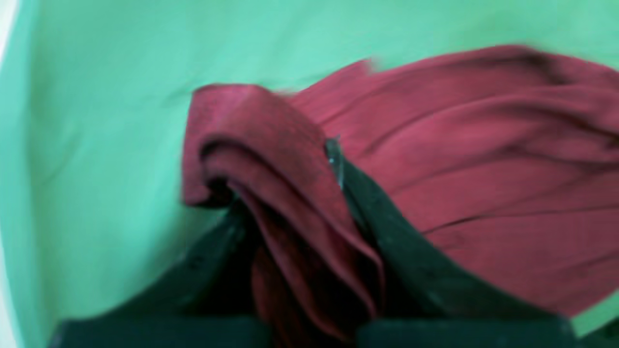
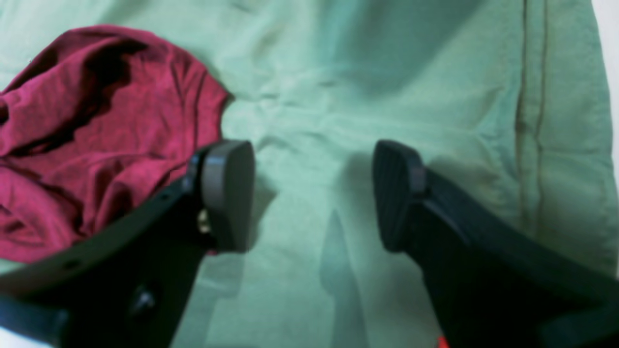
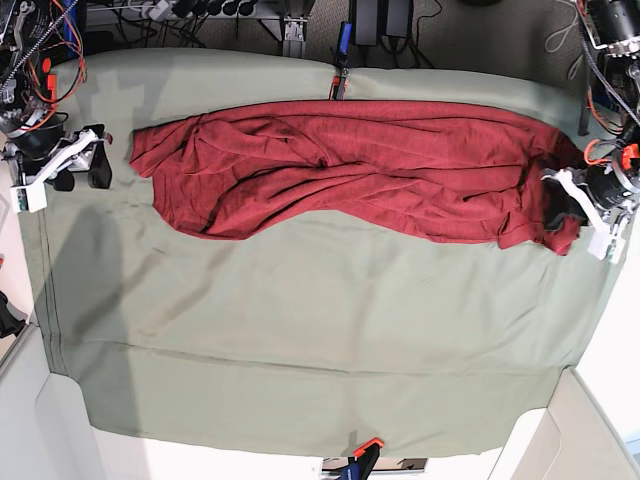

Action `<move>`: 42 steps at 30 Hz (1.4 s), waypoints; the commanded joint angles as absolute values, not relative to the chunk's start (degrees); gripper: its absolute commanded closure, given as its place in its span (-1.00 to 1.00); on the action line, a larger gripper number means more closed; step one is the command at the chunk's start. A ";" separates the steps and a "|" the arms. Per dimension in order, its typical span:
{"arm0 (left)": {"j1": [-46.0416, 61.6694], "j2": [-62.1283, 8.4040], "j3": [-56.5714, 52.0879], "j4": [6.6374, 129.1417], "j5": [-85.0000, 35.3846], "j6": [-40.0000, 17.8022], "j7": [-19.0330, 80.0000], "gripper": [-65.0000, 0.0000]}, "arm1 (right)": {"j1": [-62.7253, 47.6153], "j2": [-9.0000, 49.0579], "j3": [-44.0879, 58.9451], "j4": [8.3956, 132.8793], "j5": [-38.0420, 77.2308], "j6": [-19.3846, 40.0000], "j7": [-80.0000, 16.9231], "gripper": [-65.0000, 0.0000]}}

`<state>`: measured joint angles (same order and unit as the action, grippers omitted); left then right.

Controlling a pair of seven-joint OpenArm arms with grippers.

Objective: Fold the T-shirt properly
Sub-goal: 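Fold the strip end held by the left gripper toward the right gripper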

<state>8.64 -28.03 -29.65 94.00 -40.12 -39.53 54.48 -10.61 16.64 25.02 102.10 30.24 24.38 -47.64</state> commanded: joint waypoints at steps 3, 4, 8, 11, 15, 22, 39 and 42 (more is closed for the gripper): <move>9.80 -26.11 -26.76 100.86 -42.19 -40.00 53.78 1.00 | -10.02 17.43 25.32 103.02 31.07 24.69 -46.50 -0.18; 10.31 -25.12 -25.08 102.39 -42.04 -40.00 53.82 1.00 | -10.02 17.43 25.32 103.02 31.05 24.69 -46.50 -0.18; 11.46 -21.93 -16.62 104.44 -38.48 -40.00 53.82 1.00 | -10.02 17.43 25.32 103.00 31.07 24.69 -46.50 -0.18; 11.46 -20.78 -10.31 104.05 -33.54 -40.00 53.82 1.00 | -10.02 17.43 25.32 103.00 31.07 24.69 -46.48 -0.18; 11.42 -20.64 -4.43 104.05 -33.15 -40.00 53.80 1.00 | -10.02 17.41 25.32 103.00 32.23 24.69 -46.54 -0.18; 11.44 -19.81 -1.85 104.05 -31.55 -38.50 51.46 -0.10 | -10.02 16.75 25.23 103.02 38.30 28.58 -47.62 -0.38; 11.44 -19.86 -1.85 104.05 -55.42 -40.00 54.30 -0.10 | -6.85 12.19 13.06 95.92 29.69 23.73 -43.07 -0.38; 11.44 -19.86 -1.85 104.07 -55.42 -40.00 54.30 -0.10 | -3.99 12.19 13.06 92.86 29.32 23.70 -43.27 -0.38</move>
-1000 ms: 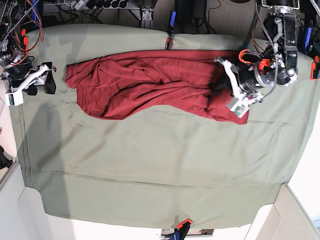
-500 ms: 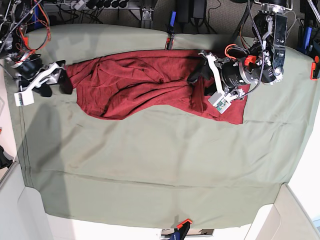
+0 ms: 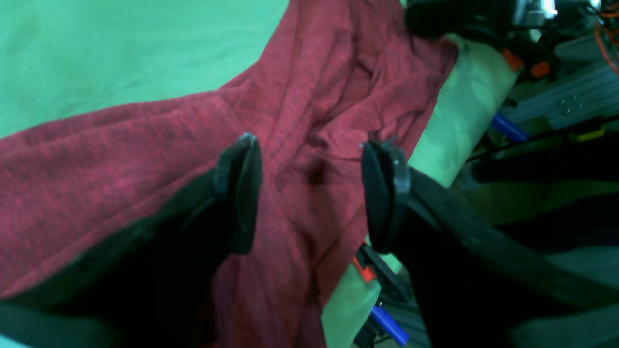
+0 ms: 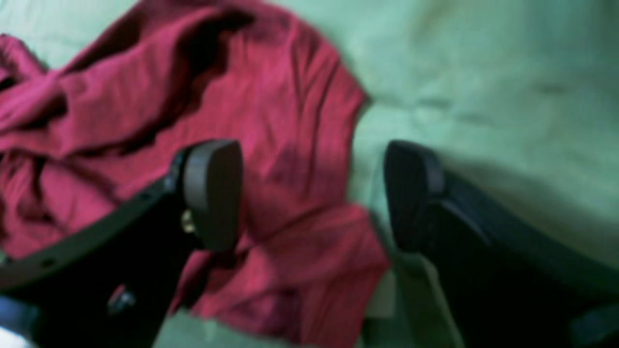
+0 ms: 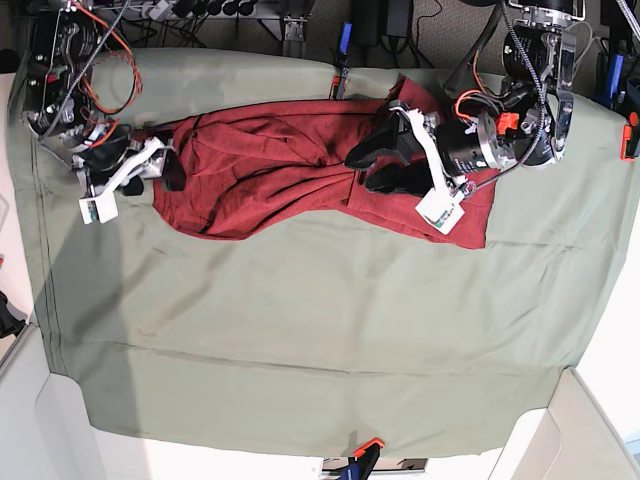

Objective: Fold the T-shirt properly
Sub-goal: 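Fold the strip end held by the left gripper toward the right gripper, then fold the strip end held by the right gripper toward the left gripper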

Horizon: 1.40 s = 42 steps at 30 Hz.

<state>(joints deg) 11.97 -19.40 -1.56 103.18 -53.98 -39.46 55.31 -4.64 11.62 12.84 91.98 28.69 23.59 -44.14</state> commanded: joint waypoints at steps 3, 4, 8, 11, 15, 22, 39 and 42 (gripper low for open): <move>11.42 -19.86 -2.46 104.09 -55.37 -40.00 54.30 -0.10 | -1.89 12.19 13.04 90.50 29.36 23.73 -43.77 -0.38; 11.42 -19.86 -2.96 104.09 -55.35 -40.00 54.30 -0.10 | -1.26 12.16 13.04 89.52 29.36 23.75 -43.94 -0.38; 11.42 -19.88 -6.00 104.09 -55.35 -40.00 54.30 -0.10 | -0.03 12.14 12.99 85.89 32.32 24.69 -46.76 -0.38; 11.44 -19.88 -8.99 104.09 -55.37 -40.00 54.28 -0.10 | -0.25 11.38 12.99 85.82 35.22 27.24 -51.35 -0.38; 11.46 -19.94 -12.34 104.09 -55.37 -40.00 54.92 -0.10 | -1.72 10.61 12.99 88.29 38.15 29.39 -53.67 -0.37; 11.66 -22.11 -13.63 104.09 -55.48 -40.00 56.45 -0.10 | -2.57 10.59 12.99 93.54 37.30 28.71 -55.81 -0.37; 11.77 -22.74 -19.70 104.09 -55.48 -40.00 56.45 -0.10 | -2.55 5.82 6.79 93.12 34.17 28.84 -52.93 0.21; 11.79 -23.03 -22.06 104.07 -55.51 -40.00 56.45 -0.10 | -2.55 5.85 6.79 93.12 32.91 28.86 -52.51 0.80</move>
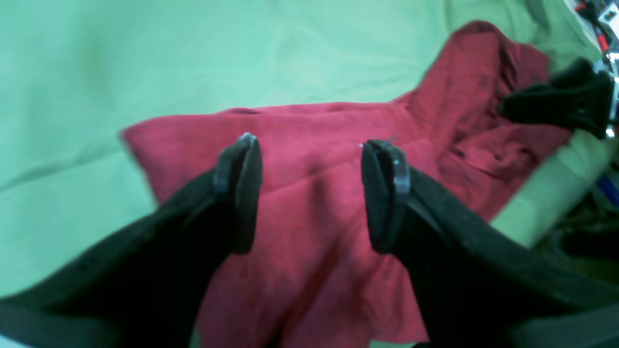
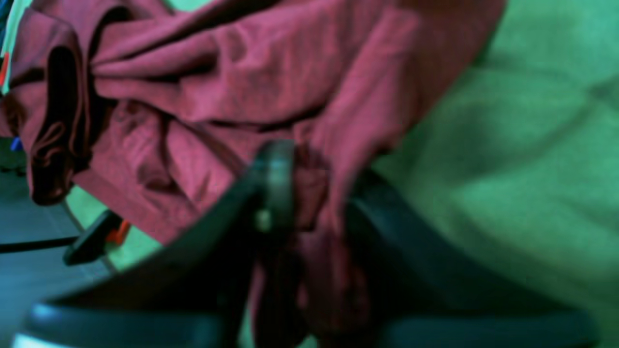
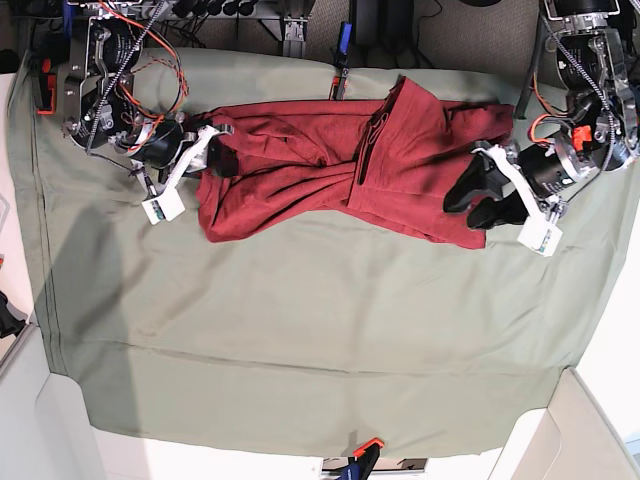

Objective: Fold the T-shirt properly
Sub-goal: 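Fold the strip end held by the right gripper toward the left gripper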

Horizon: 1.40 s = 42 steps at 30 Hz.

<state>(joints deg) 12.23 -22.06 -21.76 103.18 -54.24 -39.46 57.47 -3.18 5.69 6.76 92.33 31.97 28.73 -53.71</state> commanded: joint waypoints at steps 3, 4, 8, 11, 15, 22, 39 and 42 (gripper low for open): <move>11.94 -23.81 -23.05 104.07 -55.81 -40.00 56.45 -0.10 | -2.39 5.87 6.79 93.12 30.72 28.86 -52.49 1.00; 12.10 -24.10 -23.09 104.07 -56.21 -40.00 56.47 -0.10 | -2.26 5.87 6.92 93.14 29.98 28.88 -52.27 1.00; 13.13 -24.80 -23.29 104.09 -56.80 -40.00 56.51 -0.10 | -2.22 6.15 10.02 93.17 28.88 28.91 -49.43 1.00; 13.96 -24.80 -23.29 104.09 -56.82 -40.00 56.90 -0.10 | -2.07 7.44 14.41 93.17 28.91 28.95 -48.21 1.00; 14.63 -24.77 -23.29 104.09 -57.04 -40.00 56.88 -0.10 | -1.72 10.76 20.36 93.17 29.36 28.95 -48.25 1.00; 14.61 -24.75 -23.29 104.09 -58.06 -40.00 56.86 -0.10 | -1.43 18.00 26.37 93.17 32.16 28.95 -48.47 1.00; 14.96 -24.77 -23.29 104.07 -58.02 -40.00 58.13 -0.10 | -1.78 4.60 22.74 108.62 46.06 32.45 -57.06 1.00; 15.92 -24.80 -23.29 104.07 -58.00 -40.00 58.13 -0.10 | -1.76 0.86 17.87 109.43 45.06 32.47 -56.90 1.00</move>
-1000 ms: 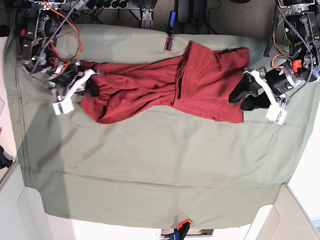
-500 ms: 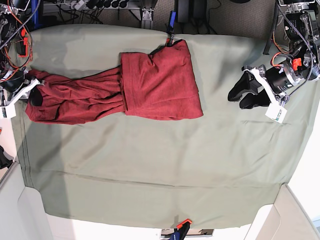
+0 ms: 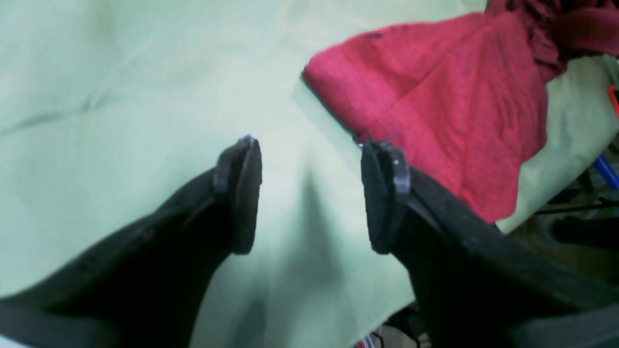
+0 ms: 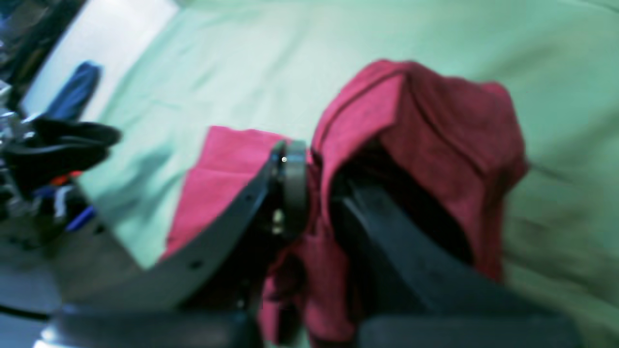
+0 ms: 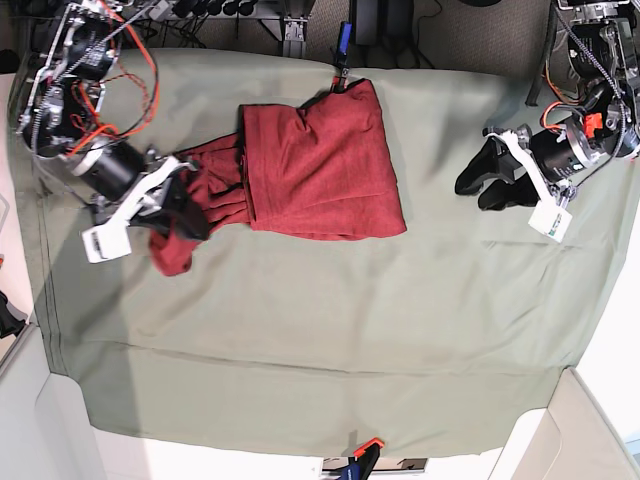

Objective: Fold the T-shirt properly
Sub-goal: 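Fold the strip end held by the right gripper toward the left gripper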

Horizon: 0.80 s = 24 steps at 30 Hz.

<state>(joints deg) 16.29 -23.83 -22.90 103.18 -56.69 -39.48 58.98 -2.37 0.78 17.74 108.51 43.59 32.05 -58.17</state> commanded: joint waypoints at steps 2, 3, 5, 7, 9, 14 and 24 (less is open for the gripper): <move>16.58 -24.84 -23.29 104.07 -58.00 -40.00 58.11 -0.10 | -1.76 -1.30 13.85 109.43 43.97 32.45 -56.82 1.00; 16.93 -24.84 -23.29 104.07 -58.00 -40.00 58.11 -0.10 | -1.76 -2.33 11.73 109.43 43.27 32.45 -56.75 1.00; 17.50 -24.82 -23.29 104.07 -58.00 -40.00 58.11 -0.10 | -1.76 -4.16 7.46 109.38 41.28 32.45 -56.25 1.00; 17.85 -24.82 -23.29 104.07 -58.02 -40.00 58.11 -0.10 | -1.76 -5.82 3.29 109.25 37.85 32.45 -55.07 1.00; 18.00 -24.80 -23.29 104.07 -58.02 -40.00 58.11 -0.10 | -1.76 -7.01 -0.67 108.49 34.50 32.40 -53.52 1.00; 18.00 -24.82 -23.29 104.07 -58.02 -40.00 58.11 -0.10 | -1.72 -7.81 -9.91 102.83 31.33 32.14 -51.33 1.00; 18.15 -24.80 -23.29 104.07 -58.06 -40.00 58.13 -0.10 | -0.54 -7.81 -17.80 99.20 29.56 31.70 -48.42 -0.36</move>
<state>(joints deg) 18.39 -23.83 -22.90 103.18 -56.66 -39.48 59.13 -1.56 -7.16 -17.65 97.93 28.32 31.68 -50.17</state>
